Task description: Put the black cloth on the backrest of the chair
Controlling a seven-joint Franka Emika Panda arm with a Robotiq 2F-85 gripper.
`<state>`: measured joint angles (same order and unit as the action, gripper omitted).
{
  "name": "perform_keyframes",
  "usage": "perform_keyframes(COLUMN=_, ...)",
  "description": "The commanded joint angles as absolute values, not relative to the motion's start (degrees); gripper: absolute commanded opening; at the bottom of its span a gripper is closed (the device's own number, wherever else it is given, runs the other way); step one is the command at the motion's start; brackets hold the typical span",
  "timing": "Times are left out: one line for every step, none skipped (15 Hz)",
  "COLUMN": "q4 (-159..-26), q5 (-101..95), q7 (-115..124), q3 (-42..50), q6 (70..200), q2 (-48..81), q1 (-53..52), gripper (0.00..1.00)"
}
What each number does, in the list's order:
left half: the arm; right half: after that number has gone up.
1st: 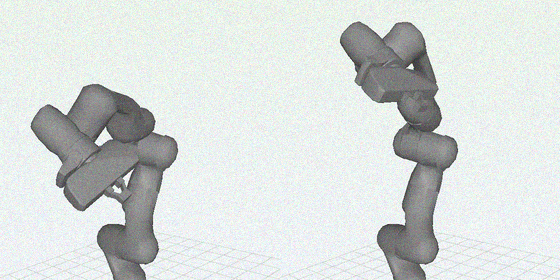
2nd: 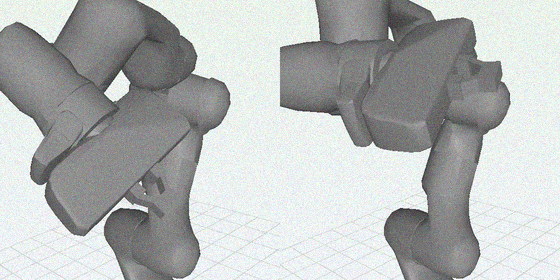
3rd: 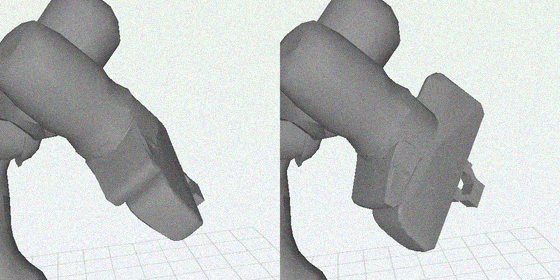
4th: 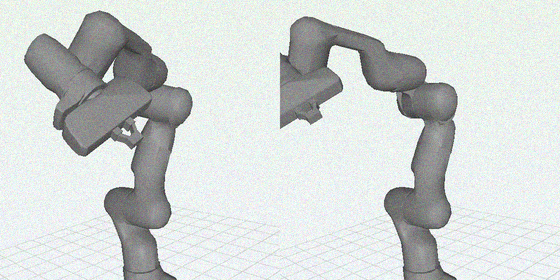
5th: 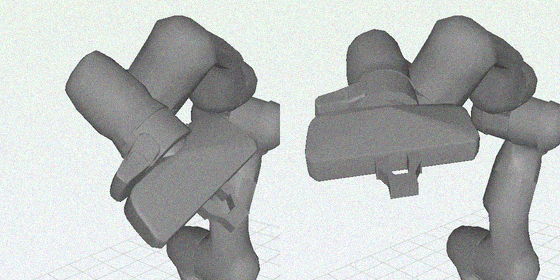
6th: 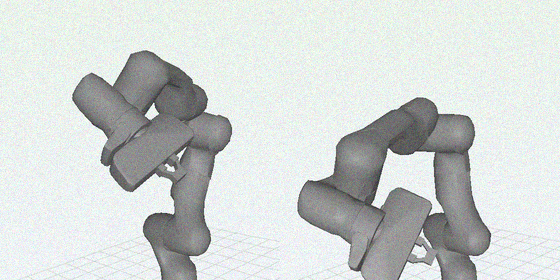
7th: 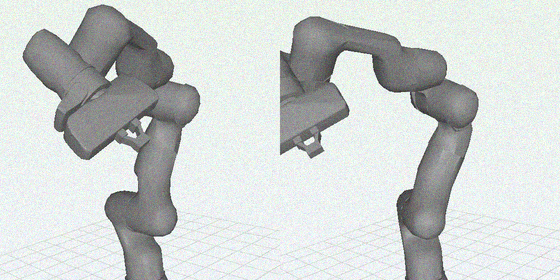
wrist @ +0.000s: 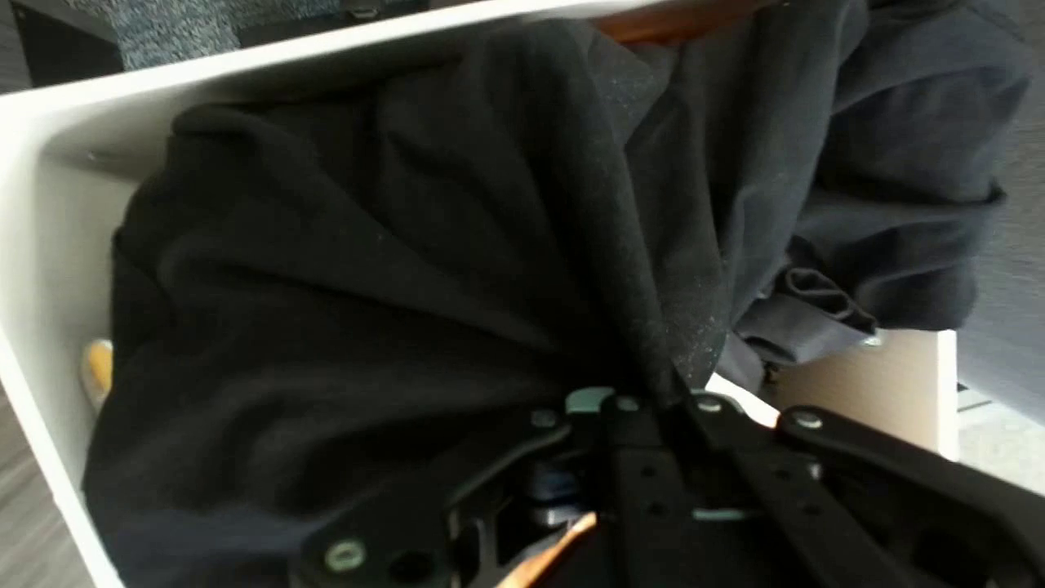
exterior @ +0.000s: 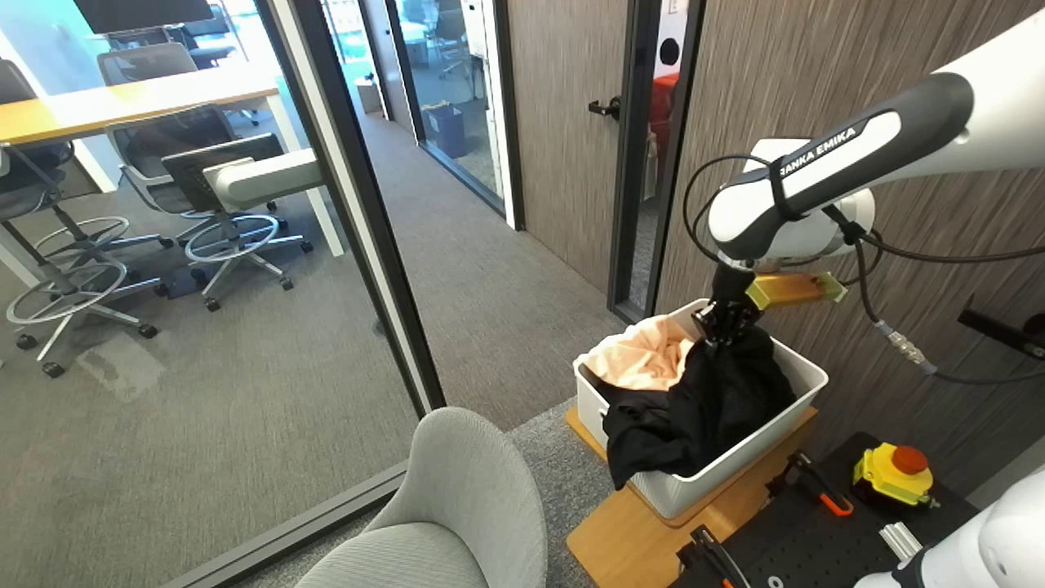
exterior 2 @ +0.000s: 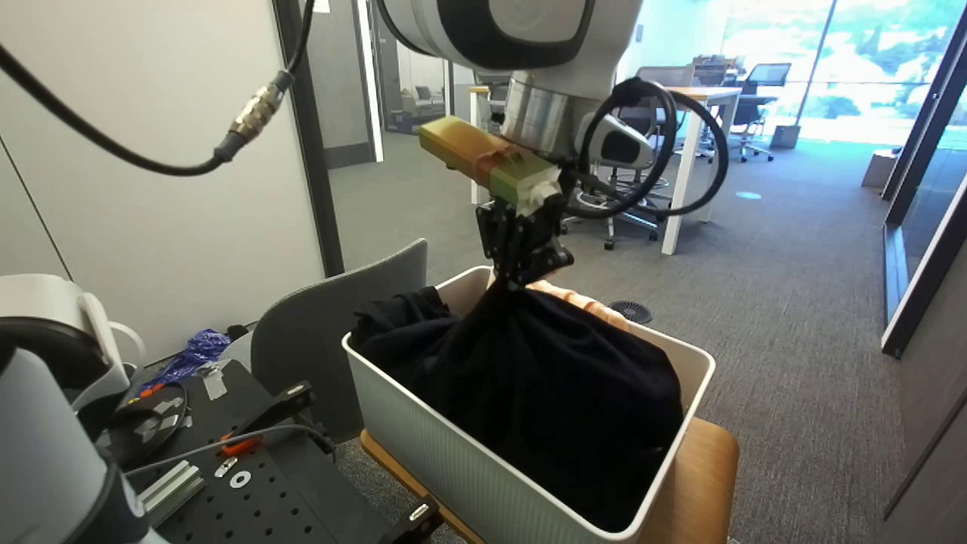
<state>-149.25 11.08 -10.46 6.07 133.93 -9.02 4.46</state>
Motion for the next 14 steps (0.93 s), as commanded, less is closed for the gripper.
perform_keyframes(q4=-147.0, q5=14.2, q7=-13.6, q3=4.9, q6=131.5, q2=-14.9, q1=1.3, gripper=0.03)
perform_keyframes(q4=-146.1, q5=14.1, q7=-13.9, q3=4.3, q6=131.2, q2=-15.8, q1=0.2, gripper=0.03)
perform_keyframes(q4=-145.0, q5=13.8, q7=-14.0, q3=3.7, q6=130.8, q2=-16.4, q1=-0.8, gripper=0.03)
perform_keyframes(q4=-143.8, q5=13.5, q7=-14.4, q3=3.0, q6=130.4, q2=-17.0, q1=-1.9, gripper=0.03)
perform_keyframes(q4=-142.3, q5=13.8, q7=-15.0, q3=2.5, q6=129.8, q2=-17.1, q1=-3.1, gripper=0.03)
perform_keyframes(q4=-140.9, q5=13.9, q7=-15.9, q3=1.7, q6=129.1, q2=-17.3, q1=-4.5, gripper=0.03)
perform_keyframes(q4=-139.3, q5=13.9, q7=-16.3, q3=1.0, q6=128.7, q2=-17.1, q1=-5.7, gripper=0.03)
perform_keyframes(q4=-137.7, q5=14.0, q7=-17.0, q3=0.2, q6=128.0, q2=-16.9, q1=-7.0, gripper=0.03)
perform_keyframes(q4=-136.0, q5=13.7, q7=-17.4, q3=-0.6, q6=127.3, q2=-16.5, q1=-8.1, gripper=0.03)
perform_keyframes(q4=-134.2, q5=13.5, q7=-17.6, q3=-1.4, q6=126.8, q2=-16.0, q1=-9.0, gripper=0.03)
perform_keyframes(q4=-132.4, q5=13.0, q7=-17.8, q3=-2.4, q6=126.2, q2=-15.6, q1=-10.0, gripper=0.03)
perform_keyframes(q4=-130.3, q5=12.8, q7=-18.0, q3=-3.1, q6=125.5, q2=-14.9, q1=-10.8, gripper=0.03)
perform_keyframes(q4=-128.4, q5=12.5, q7=-18.2, q3=-4.0, q6=124.8, q2=-14.3, q1=-11.6, gripper=0.03)
perform_keyframes(q4=-126.3, q5=12.4, q7=-18.4, q3=-4.6, q6=124.0, q2=-13.5, q1=-12.1, gripper=0.03)
